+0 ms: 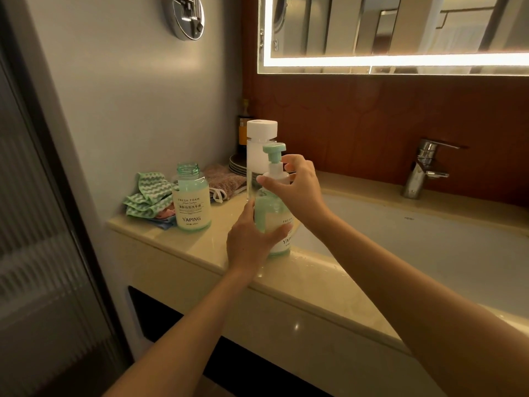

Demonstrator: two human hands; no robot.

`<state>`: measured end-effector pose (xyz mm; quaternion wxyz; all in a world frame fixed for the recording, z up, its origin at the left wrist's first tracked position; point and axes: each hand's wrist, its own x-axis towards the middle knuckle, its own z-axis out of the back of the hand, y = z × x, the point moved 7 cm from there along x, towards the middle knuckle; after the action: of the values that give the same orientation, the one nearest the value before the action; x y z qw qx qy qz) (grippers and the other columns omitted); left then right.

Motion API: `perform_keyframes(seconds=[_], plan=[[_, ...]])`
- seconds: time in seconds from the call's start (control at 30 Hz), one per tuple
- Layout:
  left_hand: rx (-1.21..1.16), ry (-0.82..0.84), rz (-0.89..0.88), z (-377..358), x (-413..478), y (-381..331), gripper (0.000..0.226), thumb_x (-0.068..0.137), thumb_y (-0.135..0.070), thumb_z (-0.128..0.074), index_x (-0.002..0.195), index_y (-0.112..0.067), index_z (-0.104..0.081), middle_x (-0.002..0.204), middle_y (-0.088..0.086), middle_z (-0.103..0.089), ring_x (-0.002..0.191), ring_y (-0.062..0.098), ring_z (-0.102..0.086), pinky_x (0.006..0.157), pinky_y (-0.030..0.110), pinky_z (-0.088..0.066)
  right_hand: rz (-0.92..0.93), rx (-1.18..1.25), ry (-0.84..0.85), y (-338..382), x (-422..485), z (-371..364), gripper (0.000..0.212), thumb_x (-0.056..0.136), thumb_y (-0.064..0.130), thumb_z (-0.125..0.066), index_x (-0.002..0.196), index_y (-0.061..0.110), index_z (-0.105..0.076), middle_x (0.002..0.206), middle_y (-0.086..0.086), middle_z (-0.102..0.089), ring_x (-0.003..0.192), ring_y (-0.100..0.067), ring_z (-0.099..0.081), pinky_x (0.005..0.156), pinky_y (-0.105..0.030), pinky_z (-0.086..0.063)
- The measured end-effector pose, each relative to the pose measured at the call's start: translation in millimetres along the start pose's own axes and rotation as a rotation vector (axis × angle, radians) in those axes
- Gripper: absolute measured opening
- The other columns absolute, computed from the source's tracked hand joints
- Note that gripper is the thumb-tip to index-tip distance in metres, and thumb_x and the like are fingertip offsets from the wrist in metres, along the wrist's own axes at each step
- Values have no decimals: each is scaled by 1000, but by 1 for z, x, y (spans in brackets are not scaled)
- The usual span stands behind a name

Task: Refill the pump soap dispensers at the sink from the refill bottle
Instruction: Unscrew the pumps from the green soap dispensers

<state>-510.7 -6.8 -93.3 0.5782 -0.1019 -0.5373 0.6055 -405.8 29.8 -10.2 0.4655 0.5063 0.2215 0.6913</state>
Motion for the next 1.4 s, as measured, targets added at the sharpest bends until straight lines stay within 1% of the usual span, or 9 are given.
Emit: perform_keyframes(seconds=[0.27, 0.43, 0.53, 0.63, 0.73, 0.83, 1.1, 1.27, 1.4], plan=[[-21, -3, 0, -1, 1, 3, 73, 68, -50, -74, 129, -23, -44, 113, -5, -61, 98, 13, -58, 80, 27, -49, -97, 295, 110, -8, -3, -9, 39, 90, 21, -54, 128, 16, -45, 121, -1, -55, 104, -14, -53, 71, -17, -44], [-32, 8, -6, -2, 1, 3, 74, 69, -50, -73, 131, -23, -43, 114, -5, -61, 98, 11, -57, 80, 23, -46, -7, 43, -10, -8, 1, -1, 50, 76, 45, -69, 113, 16, -53, 112, 2, -48, 92, -10, -52, 77, -21, -47], [-25, 13, -7, -2, 1, 3, 75, 69, -51, -73, 131, -22, -42, 114, -6, -60, 99, 11, -57, 82, 28, -49, 26, 22, -26, -5, 3, 2, 32, 80, 34, -68, 103, 17, -54, 107, 0, -53, 92, -12, -54, 75, -19, -47], [-30, 3, -7, -2, 1, 3, 72, 68, -51, -74, 128, -23, -44, 109, -7, -60, 95, 12, -58, 81, 32, -51, -30, 174, 56, -7, -1, -2, 28, 90, 20, -53, 116, 11, -57, 109, -2, -59, 98, -14, -55, 72, -15, -45], [-42, 10, -5, -2, 0, 3, 71, 69, -50, -74, 128, -23, -44, 109, -6, -61, 93, 11, -56, 79, 29, -49, -42, 225, 100, -9, -2, -5, 38, 90, 31, -54, 124, 13, -53, 116, -1, -58, 100, -12, -56, 71, -15, -44], [-50, 22, -8, -3, 0, 3, 74, 70, -50, -73, 131, -22, -42, 114, -6, -59, 94, 7, -52, 80, 25, -48, 27, 109, 27, -5, -1, 0, 41, 80, 41, -66, 111, 18, -51, 115, 2, -48, 86, -3, -51, 66, -12, -42], [-65, 17, 8, -2, -1, 4, 75, 68, -51, -73, 131, -25, -43, 114, -6, -61, 97, 10, -57, 76, 21, -44, -26, 256, 54, -8, -3, 0, 22, 90, 13, -50, 110, 12, -59, 95, 6, -59, 91, -10, -55, 77, -22, -48], [-55, 17, 1, -2, -1, 4, 76, 69, -52, -72, 132, -24, -41, 118, -5, -60, 97, 8, -54, 80, 24, -47, 19, 151, 12, -8, 0, 1, 36, 83, 40, -63, 110, 18, -53, 112, 3, -52, 88, -4, -53, 71, -13, -44], [-47, 18, 2, -2, -1, 3, 76, 69, -52, -72, 132, -23, -41, 119, -5, -59, 101, 10, -56, 81, 23, -47, 35, 75, -47, -10, 2, 3, 27, 81, 33, -68, 100, 19, -54, 105, 1, -55, 90, -8, -54, 77, -19, -49]])
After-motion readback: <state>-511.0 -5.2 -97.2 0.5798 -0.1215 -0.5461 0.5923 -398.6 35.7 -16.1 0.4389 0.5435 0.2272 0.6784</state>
